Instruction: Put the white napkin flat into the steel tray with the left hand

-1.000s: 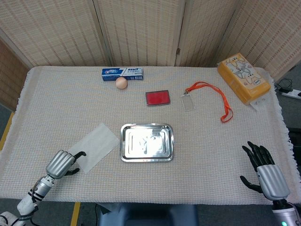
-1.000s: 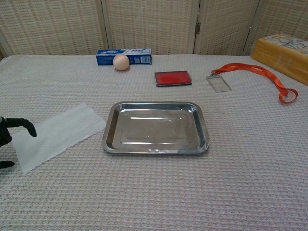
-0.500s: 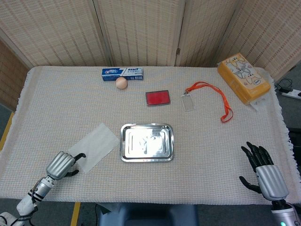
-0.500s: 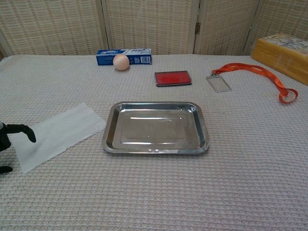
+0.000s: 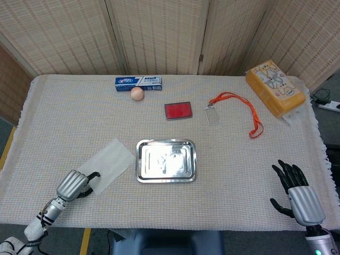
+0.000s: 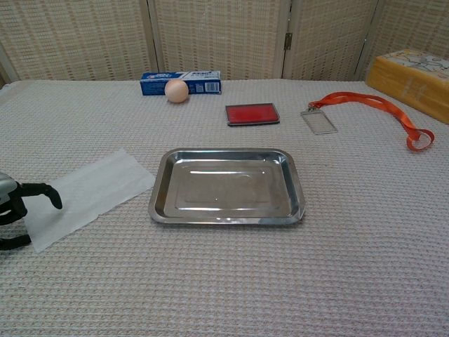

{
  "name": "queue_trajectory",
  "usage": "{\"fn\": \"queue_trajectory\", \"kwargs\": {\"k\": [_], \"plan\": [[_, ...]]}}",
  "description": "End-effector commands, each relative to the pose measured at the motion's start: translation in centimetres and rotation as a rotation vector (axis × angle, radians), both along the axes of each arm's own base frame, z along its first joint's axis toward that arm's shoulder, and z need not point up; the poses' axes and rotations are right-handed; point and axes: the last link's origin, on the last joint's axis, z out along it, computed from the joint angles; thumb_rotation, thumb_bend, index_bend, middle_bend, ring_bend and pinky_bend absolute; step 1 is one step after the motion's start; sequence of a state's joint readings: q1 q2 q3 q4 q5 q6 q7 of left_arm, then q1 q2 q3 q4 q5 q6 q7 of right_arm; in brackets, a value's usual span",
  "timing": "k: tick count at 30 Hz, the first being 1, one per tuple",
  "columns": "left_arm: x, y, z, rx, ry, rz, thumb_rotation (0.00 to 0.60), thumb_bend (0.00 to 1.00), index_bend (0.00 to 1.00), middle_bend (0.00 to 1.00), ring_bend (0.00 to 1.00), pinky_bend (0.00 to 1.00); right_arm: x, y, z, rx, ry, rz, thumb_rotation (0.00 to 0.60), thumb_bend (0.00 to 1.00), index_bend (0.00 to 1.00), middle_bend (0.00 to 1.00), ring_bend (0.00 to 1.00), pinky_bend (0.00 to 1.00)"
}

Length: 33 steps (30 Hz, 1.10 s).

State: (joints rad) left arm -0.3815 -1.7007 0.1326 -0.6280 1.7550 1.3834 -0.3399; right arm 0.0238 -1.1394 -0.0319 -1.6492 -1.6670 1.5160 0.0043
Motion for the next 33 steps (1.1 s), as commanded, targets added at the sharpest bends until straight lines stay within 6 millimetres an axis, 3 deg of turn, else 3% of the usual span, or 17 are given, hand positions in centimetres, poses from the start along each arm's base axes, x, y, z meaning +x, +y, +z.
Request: {"fn": "queue_trajectory", "kwargs": {"k": [1,3,7,26,29,33], "plan": [[0.2,0.3,-0.2,0.010,-0.006,-0.002,0.600,0.22,0.37,1.00,1.00,1.00,0.1,0.1,0.1,-0.001,-0.006,0.005,0.600,0.31,0.00,0.00,0.00,0.00],[0.3,0.4,-0.3,0.013,-0.020,-0.003,0.600,0.23,0.37,1.00,1.00,1.00,0.1,0.1,0.1,-0.002,-0.008,0.004,0.600,0.31,0.00,0.00,0.00,0.00],[0.8,0.6,-0.4,0.029,-0.059,-0.015,0.600,0.36,0.39,1.00,1.00,1.00,0.1,0.1,0.1,-0.002,-0.009,0.004,0.600,0.31,0.00,0.00,0.00,0.00],[0.8,1.3,-1.3,0.033,-0.127,-0.004,0.600,0.61,0.63,1.00,1.00,1.00,0.1,0.1,0.4,-0.009,-0.009,0.006,0.600,0.31,0.00,0.00,0.00,0.00],[1.0,1.2,-1.0,0.060,-0.134,-0.025,0.600,0.68,0.64,1.00,1.00,1.00,0.2,0.2,0.4,-0.008,-0.010,0.006,0.600,0.31,0.00,0.00,0.00,0.00],[1.4,1.1,-0.6,0.094,-0.142,-0.056,0.600,0.69,0.60,1.00,1.00,1.00,0.2,0.2,0.4,-0.006,-0.011,0.008,0.600,0.31,0.00,0.00,0.00,0.00]]}}
